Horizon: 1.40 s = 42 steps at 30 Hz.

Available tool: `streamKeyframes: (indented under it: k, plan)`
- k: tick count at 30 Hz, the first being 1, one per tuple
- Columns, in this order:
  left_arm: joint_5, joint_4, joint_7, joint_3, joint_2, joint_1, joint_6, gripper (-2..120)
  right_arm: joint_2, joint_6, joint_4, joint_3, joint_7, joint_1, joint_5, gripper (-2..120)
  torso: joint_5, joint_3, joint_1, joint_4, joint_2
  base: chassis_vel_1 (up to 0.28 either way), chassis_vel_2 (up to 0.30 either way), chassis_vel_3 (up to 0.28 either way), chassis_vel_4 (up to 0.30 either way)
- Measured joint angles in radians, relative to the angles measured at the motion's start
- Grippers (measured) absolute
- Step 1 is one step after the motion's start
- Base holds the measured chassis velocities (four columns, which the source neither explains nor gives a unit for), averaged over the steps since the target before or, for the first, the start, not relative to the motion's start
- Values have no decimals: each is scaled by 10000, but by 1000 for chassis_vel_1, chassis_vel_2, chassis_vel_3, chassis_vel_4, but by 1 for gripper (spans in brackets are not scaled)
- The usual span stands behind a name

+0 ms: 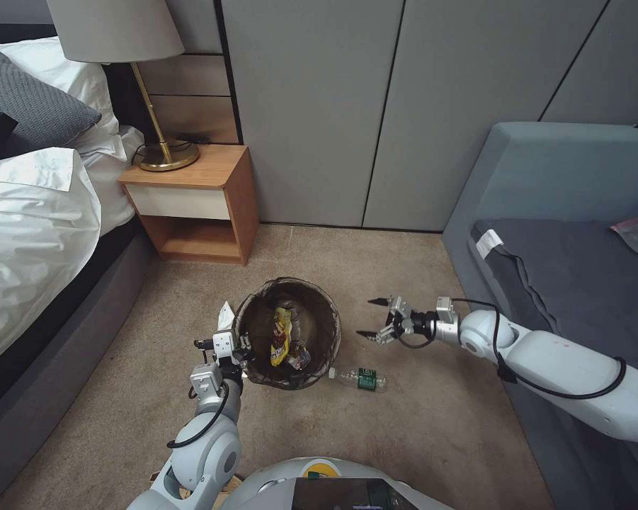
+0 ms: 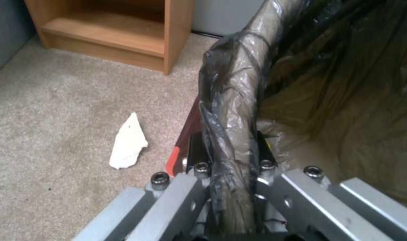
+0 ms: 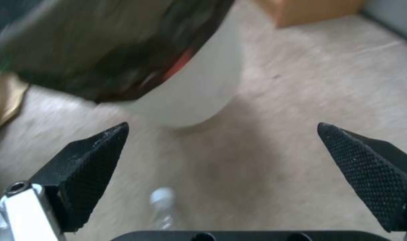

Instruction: Pick up the trash bin, then pick up the garbage from the floor and place it into the trash bin.

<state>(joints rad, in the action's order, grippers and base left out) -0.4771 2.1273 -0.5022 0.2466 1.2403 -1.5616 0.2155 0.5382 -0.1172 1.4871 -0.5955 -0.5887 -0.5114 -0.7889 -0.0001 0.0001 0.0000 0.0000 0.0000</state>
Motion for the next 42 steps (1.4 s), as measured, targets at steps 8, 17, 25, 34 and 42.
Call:
streamKeyframes:
  k: [8,17,25,34,42]
  plan:
    - [29,-80,3,-15,73,34,-11,2,205,47,-292,-385,-564,8,582,100,0,-1,0,-1,0,0,0,0,0]
    - [40,-129,4,-37,163,106,-13,2,413,-34,-686,-549,-721,-92,983,100,1,-1,0,-1,0,0,0,0,0]
    - [48,-172,4,-39,232,136,-13,2,658,-168,-1164,-503,-784,-355,1264,100,1,-1,0,-2,0,0,0,0,0]
    - [61,-231,-1,-45,315,201,-13,2,1304,-198,-2287,-213,-673,-943,2143,100,1,-1,0,1,0,0,0,0,0]
    - [61,-244,-3,-53,348,232,-13,2,1791,-140,-2964,39,-380,-1349,2587,100,0,-1,0,-1,0,0,0,0,0]
